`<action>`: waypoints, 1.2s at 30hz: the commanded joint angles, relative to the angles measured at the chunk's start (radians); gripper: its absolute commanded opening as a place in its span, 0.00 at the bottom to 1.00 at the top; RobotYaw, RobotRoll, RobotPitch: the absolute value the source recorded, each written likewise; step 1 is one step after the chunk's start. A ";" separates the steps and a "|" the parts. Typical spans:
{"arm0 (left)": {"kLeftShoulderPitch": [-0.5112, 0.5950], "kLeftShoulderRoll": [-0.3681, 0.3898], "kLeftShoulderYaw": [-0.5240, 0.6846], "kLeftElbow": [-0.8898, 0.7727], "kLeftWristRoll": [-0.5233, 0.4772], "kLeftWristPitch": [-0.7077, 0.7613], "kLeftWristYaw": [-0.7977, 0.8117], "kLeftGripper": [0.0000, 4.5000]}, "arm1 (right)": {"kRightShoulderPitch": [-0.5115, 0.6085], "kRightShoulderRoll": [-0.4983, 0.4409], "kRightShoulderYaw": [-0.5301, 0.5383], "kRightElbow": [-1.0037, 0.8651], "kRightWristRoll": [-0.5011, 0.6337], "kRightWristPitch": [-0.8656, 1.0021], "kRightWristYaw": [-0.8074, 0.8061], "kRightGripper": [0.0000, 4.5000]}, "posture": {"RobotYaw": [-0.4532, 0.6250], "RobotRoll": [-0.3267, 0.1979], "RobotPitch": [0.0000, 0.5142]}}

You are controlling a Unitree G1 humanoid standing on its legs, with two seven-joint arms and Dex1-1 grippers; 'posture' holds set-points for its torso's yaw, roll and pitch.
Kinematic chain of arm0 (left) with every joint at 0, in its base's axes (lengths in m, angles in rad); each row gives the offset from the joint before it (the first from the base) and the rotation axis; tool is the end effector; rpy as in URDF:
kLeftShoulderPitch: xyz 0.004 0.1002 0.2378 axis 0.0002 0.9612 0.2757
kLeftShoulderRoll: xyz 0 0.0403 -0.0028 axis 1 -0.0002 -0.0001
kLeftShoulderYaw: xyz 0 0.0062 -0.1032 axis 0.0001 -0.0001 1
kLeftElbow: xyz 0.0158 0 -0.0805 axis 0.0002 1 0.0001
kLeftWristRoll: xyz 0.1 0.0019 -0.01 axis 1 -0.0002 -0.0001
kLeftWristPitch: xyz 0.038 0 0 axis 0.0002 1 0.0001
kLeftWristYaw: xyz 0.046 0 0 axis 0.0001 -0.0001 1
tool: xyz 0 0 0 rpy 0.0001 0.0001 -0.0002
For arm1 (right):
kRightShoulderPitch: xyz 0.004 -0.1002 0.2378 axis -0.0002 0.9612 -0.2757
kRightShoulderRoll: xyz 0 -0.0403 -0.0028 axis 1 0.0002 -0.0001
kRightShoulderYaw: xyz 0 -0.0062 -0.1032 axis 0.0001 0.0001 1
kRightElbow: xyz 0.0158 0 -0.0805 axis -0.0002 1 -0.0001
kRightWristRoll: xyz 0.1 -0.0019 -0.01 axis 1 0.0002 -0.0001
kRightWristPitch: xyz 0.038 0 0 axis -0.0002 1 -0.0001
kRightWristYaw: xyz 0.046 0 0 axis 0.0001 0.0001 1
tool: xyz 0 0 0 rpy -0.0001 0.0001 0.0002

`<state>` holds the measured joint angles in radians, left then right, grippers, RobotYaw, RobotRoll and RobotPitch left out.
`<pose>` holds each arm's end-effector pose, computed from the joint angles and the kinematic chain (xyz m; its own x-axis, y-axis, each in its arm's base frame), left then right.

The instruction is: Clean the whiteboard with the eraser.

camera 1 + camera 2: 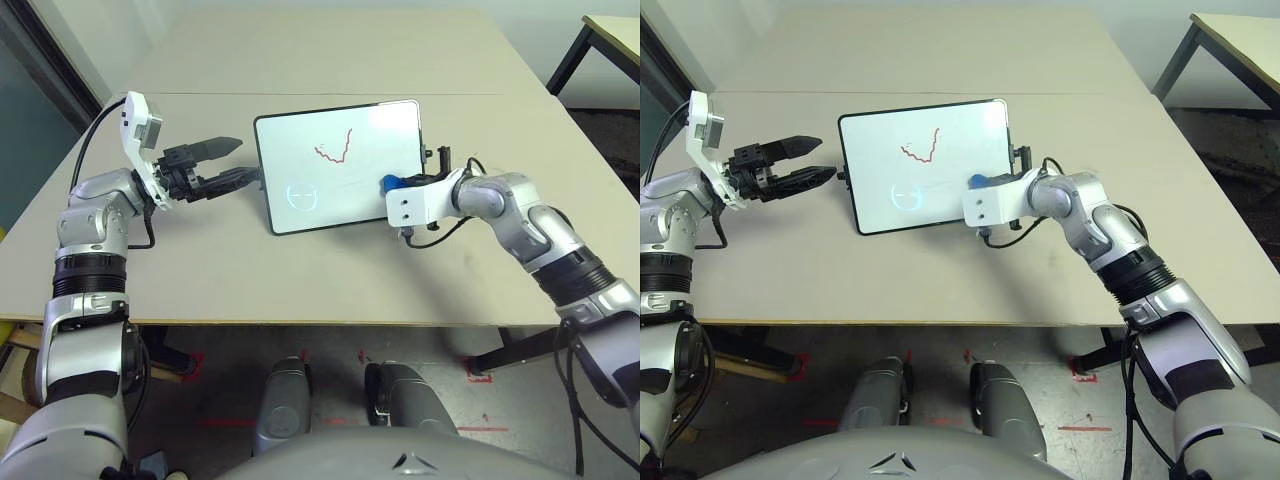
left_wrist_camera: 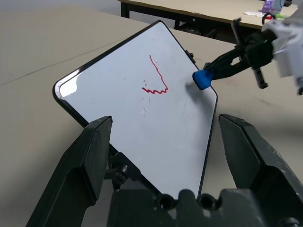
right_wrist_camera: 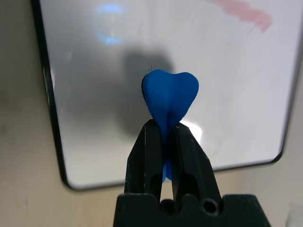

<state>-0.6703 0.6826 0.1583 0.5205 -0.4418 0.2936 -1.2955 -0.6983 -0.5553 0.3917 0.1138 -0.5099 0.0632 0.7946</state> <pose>0.2998 0.3034 0.1782 0.5247 -0.8503 -0.0410 0.8512 0.5244 0.0190 0.2992 -0.1508 0.1833 0.7125 0.5477 -0.4386 -0.5216 -0.0046 -0.8532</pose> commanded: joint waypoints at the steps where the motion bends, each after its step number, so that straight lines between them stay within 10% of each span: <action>1: -0.017 0.004 -0.012 0.005 0.013 -0.010 -0.010 1.00 | -0.048 0.007 -0.035 -0.018 0.029 0.035 0.016 0.01 | 0.61 0.62 0.18; 36: 0.041 0.020 0.027 -0.087 -0.017 0.023 0.022 1.00 | -0.390 0.203 0.112 0.529 -0.132 -0.118 -0.153 0.01 | 0.67 0.62 0.14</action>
<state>-0.6404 0.6971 0.1793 0.4473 -0.4485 0.3078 -1.2754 -1.0739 -0.3647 0.4857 0.6233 -0.6326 -0.0430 0.6460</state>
